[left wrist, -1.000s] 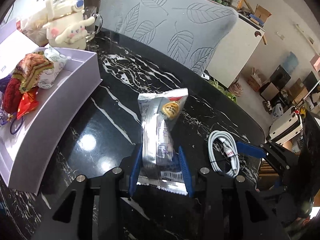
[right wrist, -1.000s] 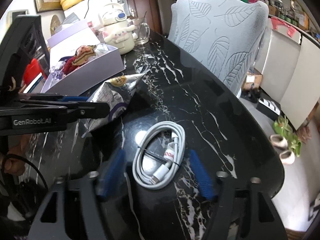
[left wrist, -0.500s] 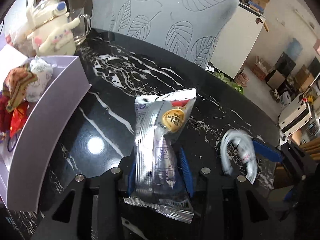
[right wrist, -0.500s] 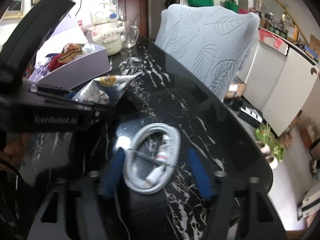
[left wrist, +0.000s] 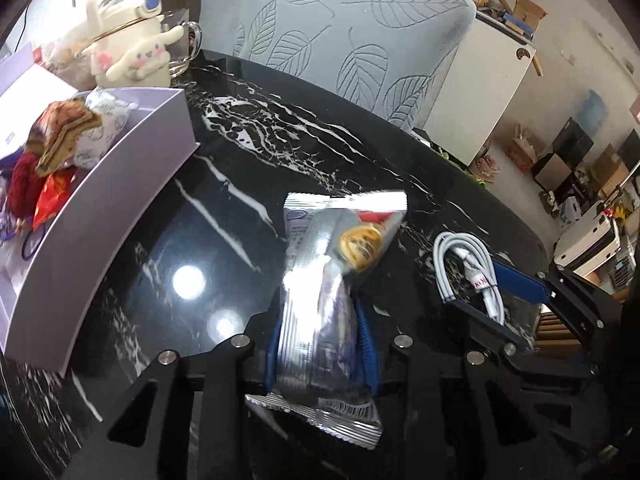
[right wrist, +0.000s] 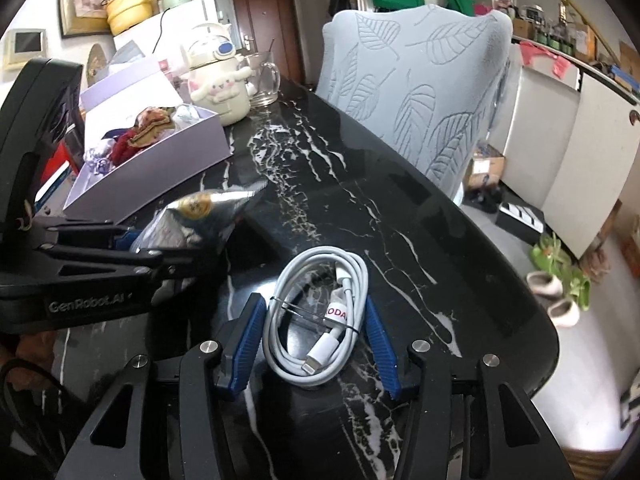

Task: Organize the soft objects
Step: 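Lift the silver packet with the left tool while the right tool lifts the white cable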

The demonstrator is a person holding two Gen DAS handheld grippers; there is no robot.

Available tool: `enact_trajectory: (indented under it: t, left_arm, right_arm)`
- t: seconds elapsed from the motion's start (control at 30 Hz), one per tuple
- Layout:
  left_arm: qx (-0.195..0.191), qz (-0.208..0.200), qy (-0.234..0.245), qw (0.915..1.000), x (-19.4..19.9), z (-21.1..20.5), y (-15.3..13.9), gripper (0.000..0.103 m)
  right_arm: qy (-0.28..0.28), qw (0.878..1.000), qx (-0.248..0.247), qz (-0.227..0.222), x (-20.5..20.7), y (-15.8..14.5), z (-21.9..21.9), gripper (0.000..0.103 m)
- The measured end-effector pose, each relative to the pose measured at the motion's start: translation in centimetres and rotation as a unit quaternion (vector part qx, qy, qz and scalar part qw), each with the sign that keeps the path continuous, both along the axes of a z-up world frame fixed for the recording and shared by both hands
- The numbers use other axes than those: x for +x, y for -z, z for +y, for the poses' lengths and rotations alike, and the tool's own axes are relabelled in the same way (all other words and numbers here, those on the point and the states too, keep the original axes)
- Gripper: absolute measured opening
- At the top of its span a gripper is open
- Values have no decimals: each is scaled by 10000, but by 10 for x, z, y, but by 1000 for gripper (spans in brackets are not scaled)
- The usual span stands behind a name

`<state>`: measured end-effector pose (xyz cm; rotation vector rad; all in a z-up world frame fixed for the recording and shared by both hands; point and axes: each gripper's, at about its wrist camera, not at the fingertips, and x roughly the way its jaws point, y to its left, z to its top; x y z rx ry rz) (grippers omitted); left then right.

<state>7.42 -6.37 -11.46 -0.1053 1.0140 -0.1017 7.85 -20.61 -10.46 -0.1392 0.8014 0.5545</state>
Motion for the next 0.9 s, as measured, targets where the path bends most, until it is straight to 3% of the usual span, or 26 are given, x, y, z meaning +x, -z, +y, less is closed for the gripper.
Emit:
enact_trajectory:
  t: [0.5, 0.9]
  left_arm:
    - [-108, -155, -431, 9989, -45, 26, -14, 30]
    - [-213, -305, -955, 9947, -84, 61, -31, 30]
  right_arm:
    - [-403, 9992, 49, -32, -22, -8, 24, 50]
    - [-1132, 9932, 254, -30, -41, -19, 67, 50]
